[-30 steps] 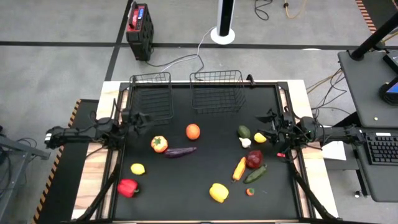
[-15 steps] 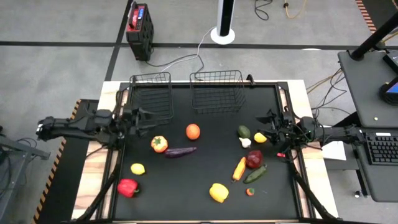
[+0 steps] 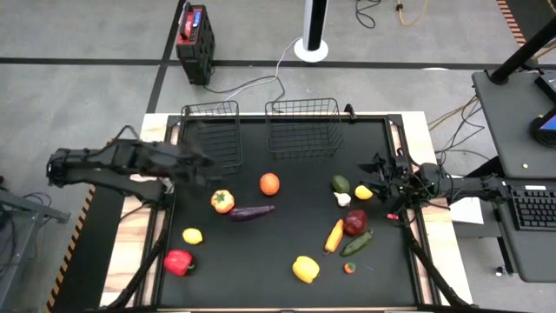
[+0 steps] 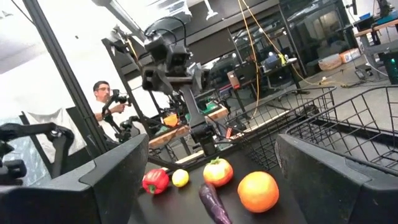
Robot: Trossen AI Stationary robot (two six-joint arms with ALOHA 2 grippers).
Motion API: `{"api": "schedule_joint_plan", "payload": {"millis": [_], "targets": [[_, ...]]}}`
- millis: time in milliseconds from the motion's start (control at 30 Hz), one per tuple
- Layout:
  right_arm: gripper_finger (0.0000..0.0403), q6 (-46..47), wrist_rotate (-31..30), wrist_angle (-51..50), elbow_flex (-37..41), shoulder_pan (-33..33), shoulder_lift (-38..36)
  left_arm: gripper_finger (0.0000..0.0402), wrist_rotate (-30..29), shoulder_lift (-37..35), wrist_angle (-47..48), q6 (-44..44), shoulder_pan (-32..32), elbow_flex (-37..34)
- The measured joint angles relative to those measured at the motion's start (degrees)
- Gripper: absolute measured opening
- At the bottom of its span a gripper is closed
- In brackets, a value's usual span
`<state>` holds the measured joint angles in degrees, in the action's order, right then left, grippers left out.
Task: Sort produce into baskets
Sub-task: Adjust the black wire basket
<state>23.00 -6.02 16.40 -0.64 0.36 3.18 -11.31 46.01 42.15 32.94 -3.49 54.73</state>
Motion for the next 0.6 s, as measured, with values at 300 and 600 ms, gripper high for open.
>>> {"api": "schedule_joint_plan", "payload": {"millis": [300, 600], "targets": [[0.0343, 0.02, 0.04, -2.78, 0.00, 0.00, -0.01, 0.0343, 1.64, 12.95, 17.70, 7.33, 0.04, 3.80], [0.0343, 2.62, 0.23, -6.33, 0.00, 0.00, -0.01, 0.0324, 2.14, 20.99, 27.92, 9.54, 0.33, 3.69]]}}
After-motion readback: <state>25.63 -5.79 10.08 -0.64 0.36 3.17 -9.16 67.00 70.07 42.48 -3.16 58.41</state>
